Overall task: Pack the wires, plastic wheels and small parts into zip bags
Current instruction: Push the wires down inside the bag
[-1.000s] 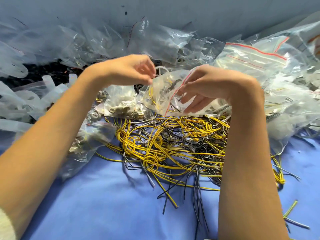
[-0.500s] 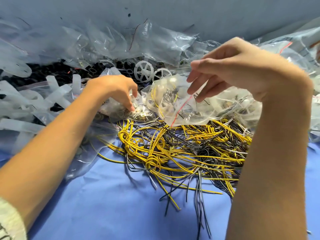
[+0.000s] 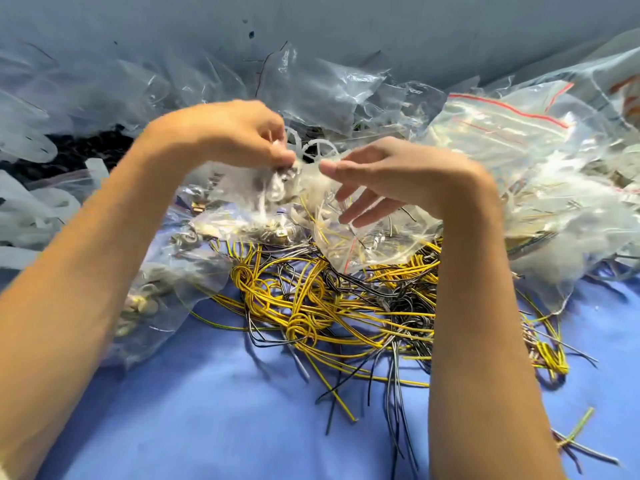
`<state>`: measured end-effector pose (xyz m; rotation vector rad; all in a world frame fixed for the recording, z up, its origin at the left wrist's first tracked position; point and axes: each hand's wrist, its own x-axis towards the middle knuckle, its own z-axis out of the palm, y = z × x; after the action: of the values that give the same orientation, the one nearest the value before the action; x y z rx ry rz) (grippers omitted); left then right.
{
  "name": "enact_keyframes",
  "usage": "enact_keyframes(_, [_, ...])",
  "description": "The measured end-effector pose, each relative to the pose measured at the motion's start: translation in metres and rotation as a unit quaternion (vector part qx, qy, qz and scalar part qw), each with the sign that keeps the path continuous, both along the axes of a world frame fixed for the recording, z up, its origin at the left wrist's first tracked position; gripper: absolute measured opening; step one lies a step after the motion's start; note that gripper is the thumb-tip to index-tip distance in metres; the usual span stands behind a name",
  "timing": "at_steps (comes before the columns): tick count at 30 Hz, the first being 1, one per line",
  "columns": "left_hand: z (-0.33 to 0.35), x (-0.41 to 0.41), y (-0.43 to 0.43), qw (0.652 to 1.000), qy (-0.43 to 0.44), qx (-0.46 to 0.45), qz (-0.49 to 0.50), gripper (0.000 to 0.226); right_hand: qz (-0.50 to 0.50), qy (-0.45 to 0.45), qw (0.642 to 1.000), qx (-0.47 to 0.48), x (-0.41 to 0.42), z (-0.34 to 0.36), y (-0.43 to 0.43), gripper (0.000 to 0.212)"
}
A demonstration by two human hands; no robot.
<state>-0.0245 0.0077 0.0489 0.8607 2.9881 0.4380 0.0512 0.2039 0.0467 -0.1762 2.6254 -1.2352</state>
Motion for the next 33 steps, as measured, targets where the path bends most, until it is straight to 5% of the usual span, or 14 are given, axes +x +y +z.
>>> enact_keyframes(7, [0.008, 0.026, 0.032, 0.978, -0.002, 0.207, 0.003, 0.029, 0.008, 0.050, 0.995, -0.083, 0.000, -0.002, -0.004, 0.036])
enact_keyframes(16, [0.007, 0.027, 0.024, 0.974, -0.084, 0.201, -0.065, 0.028, -0.019, 0.165, 0.983, -0.081, -0.011, -0.006, 0.004, 0.033])
enact_keyframes(22, [0.009, 0.021, 0.013, 0.963, -0.114, 0.239, -0.043, 0.073, -0.003, 0.191, 0.973, -0.132, -0.009, -0.004, 0.004, 0.029])
enact_keyframes(26, [0.004, 0.018, 0.009, 0.957, -0.189, 0.202, -0.086, 0.047, 0.008, 0.210, 0.963, -0.168, -0.010, -0.003, -0.002, 0.031])
enact_keyframes(31, [-0.002, 0.011, 0.002, 0.949, -0.235, 0.193, -0.084, 0.098, -0.003, 0.232, 0.963, -0.138, -0.014, -0.007, -0.004, 0.031])
enact_keyframes(33, [-0.006, 0.008, 0.001, 0.947, -0.252, 0.174, -0.100, 0.092, -0.018, 0.242, 0.962, -0.127, -0.014, -0.007, -0.006, 0.034])
